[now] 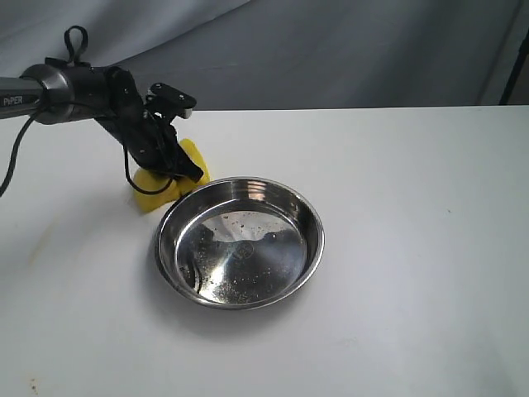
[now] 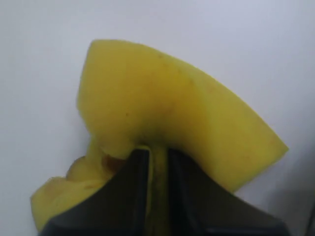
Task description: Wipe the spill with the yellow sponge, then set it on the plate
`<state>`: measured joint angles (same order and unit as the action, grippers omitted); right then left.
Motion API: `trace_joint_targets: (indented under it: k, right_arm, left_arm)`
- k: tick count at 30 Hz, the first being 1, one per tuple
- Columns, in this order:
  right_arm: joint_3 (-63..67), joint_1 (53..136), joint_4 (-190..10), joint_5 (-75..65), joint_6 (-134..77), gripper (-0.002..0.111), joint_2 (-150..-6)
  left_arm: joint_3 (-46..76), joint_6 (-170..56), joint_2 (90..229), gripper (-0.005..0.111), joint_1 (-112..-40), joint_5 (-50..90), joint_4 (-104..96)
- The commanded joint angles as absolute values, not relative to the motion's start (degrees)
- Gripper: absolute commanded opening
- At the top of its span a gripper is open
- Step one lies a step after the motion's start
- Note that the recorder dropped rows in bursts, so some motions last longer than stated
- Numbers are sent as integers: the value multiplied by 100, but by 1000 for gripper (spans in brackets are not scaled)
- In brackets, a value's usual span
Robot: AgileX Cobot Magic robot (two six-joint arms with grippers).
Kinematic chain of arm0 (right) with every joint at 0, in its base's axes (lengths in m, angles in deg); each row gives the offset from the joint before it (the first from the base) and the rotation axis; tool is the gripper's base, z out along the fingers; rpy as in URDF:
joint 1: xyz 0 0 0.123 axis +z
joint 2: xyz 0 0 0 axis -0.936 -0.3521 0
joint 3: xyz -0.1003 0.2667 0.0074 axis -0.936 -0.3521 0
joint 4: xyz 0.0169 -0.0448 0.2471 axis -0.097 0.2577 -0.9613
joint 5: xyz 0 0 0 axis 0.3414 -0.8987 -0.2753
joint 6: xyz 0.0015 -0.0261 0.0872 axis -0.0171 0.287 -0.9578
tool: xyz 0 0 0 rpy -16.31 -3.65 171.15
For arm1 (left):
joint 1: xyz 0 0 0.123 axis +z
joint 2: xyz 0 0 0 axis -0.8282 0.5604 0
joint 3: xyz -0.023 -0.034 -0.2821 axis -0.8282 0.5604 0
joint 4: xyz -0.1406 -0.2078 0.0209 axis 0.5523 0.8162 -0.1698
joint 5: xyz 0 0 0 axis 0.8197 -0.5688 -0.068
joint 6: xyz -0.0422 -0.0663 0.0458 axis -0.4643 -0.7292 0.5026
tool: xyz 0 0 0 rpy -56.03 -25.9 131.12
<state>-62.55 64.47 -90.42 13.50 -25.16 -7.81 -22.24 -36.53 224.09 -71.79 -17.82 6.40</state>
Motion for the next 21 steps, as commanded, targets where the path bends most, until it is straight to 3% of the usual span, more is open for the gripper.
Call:
trace_joint_targets:
  k: [1,15,21]
  right_arm:
    - [-6272,6422,-8983,1340,-2523,0,-748]
    - [-6272,6422,-8983,1340,-2523,0,-748]
    - [-6272,6422,-8983,1340,-2523,0,-748]
  left_arm:
    - [-1956,-3670,22707,0,-7415,-3430,857]
    - [62,-5707,22432,0,-7360,-2328,-1321]
    - [749,-6071,21799,0,-6825,-2014,-1548]
